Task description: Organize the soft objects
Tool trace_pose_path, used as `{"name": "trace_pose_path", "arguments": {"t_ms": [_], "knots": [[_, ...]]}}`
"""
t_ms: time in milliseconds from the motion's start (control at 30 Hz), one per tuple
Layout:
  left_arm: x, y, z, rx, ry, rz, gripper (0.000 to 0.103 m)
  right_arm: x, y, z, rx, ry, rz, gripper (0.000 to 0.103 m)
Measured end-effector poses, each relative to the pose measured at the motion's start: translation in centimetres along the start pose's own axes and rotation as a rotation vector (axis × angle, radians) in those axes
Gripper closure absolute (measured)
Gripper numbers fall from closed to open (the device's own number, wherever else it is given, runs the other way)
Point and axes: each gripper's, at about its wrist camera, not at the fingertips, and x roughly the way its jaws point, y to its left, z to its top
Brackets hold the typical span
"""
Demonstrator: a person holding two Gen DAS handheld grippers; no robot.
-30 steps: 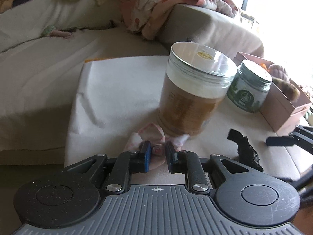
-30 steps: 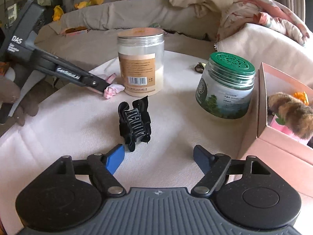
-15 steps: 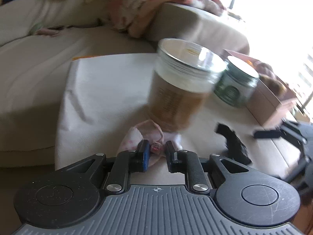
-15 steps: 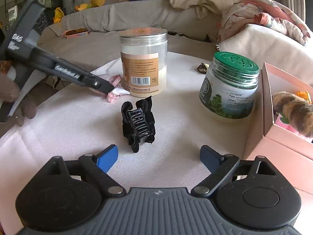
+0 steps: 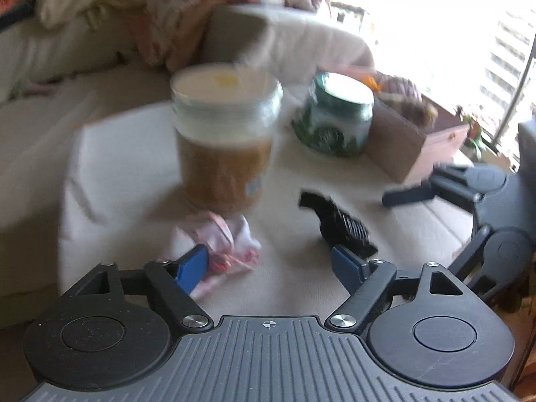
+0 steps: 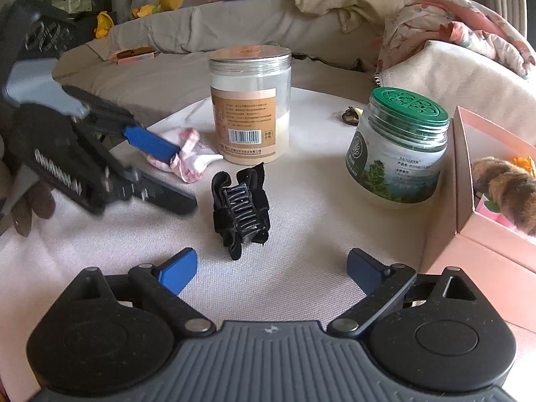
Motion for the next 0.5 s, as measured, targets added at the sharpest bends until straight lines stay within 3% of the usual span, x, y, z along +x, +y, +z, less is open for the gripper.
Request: {"name": "trace_pose_path", "arguments": {"t_ms": [100,233,333,500], "knots": [[-1.7,1.1,0.8,-0.017,-0.06,0.073,0.019,0.1,0.0,0.0,-0.008,0.007,0.009,0.002],[-0.4,3.2,0.3,-0.101,-0.015,0.149,0.019,0.3,0.1,0.1,-0.021,0.014,0.02,0.0],[1.2,3.6,-0.4,-0.146,0.034,0.14,0.019,0.2,0.1,0.1,-0.031,0.019,0.033,0.0],[2.1,2.9,-0.4,-0.132,0.013,0.119,0.017,0.2,0.1,0.1,-0.038,0.024,0.034,0.0]]}}
